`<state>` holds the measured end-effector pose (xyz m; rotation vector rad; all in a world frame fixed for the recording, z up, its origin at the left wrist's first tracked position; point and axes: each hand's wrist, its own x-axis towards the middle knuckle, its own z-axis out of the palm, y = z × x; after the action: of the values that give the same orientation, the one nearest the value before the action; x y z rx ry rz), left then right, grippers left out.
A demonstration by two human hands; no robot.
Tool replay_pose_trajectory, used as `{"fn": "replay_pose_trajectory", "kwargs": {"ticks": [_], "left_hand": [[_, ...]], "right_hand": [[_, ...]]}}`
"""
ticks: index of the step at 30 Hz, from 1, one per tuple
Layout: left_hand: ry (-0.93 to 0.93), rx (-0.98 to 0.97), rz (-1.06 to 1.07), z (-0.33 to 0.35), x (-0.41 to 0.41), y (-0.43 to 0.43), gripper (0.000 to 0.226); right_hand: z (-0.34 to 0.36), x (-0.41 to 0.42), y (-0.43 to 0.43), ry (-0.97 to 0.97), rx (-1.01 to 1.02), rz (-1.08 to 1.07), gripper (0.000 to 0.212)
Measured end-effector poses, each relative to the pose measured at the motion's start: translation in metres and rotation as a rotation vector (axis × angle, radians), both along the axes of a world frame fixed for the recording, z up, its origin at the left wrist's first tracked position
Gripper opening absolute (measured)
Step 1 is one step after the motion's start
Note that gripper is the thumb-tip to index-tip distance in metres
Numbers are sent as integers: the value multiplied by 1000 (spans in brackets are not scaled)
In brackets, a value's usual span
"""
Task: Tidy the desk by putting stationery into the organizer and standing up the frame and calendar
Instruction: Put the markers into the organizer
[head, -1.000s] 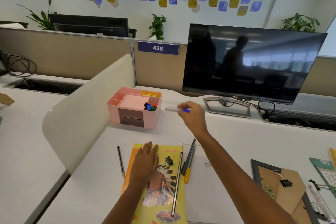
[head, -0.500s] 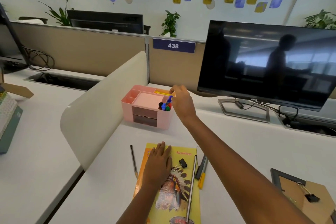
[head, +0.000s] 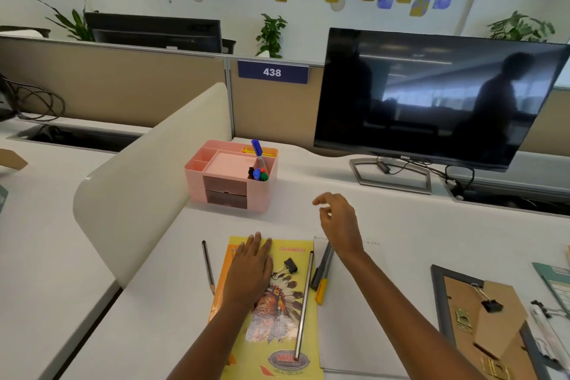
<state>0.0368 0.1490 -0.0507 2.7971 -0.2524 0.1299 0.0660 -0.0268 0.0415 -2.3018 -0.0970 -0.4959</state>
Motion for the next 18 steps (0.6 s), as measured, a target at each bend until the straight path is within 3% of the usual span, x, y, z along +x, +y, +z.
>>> {"fn": "replay_pose_trajectory", "kwargs": {"ticks": [2, 7, 12, 18], "left_hand": [[5, 76, -4, 1, 0, 2, 52], [-63, 185, 9, 0, -1, -1, 46], [-97, 196, -16, 10, -3, -23, 36], [-120, 57, -137, 36, -12, -103, 45]], "right_hand": [[-13, -15, -24, 23, -10, -45, 24], [-35, -55, -84, 74, -81, -180, 25], [-55, -93, -130, 129, -157, -279, 25], [-67, -122, -156, 115, -176, -294, 25]]}}
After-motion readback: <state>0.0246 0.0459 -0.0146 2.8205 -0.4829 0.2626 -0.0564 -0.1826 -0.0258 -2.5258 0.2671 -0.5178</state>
